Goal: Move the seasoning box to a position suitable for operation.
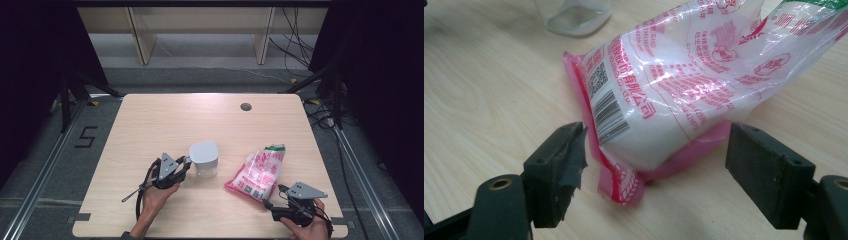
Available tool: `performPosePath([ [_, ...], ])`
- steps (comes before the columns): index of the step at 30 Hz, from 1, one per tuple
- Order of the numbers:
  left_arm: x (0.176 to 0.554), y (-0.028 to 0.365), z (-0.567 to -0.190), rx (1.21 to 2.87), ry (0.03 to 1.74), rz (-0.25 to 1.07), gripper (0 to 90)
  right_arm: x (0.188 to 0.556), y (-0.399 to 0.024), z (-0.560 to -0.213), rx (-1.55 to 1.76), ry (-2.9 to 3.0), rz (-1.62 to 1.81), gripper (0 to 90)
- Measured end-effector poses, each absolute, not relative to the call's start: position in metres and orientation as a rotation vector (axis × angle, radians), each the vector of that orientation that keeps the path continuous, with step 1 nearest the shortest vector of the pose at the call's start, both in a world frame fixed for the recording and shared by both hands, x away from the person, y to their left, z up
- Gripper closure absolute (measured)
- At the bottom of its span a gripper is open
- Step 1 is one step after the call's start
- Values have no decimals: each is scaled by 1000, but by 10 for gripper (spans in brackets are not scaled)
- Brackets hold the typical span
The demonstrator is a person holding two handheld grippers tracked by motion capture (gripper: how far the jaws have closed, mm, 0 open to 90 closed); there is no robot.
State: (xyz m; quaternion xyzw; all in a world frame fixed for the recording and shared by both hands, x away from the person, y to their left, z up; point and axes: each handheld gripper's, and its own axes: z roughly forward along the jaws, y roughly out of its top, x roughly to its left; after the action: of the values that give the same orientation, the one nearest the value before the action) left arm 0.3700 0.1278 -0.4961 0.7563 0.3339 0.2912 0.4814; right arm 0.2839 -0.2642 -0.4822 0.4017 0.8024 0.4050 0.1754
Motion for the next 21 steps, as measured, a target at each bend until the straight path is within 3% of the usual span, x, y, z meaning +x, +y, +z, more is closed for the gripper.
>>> performPosePath([
  [14,375,116,-500,1853,731,662,695,285,-265,-483,1137,2278,1154,248],
  [21,383,116,-500,1851,767,670,700,285,-265,-483,1133,2278,1150,248],
])
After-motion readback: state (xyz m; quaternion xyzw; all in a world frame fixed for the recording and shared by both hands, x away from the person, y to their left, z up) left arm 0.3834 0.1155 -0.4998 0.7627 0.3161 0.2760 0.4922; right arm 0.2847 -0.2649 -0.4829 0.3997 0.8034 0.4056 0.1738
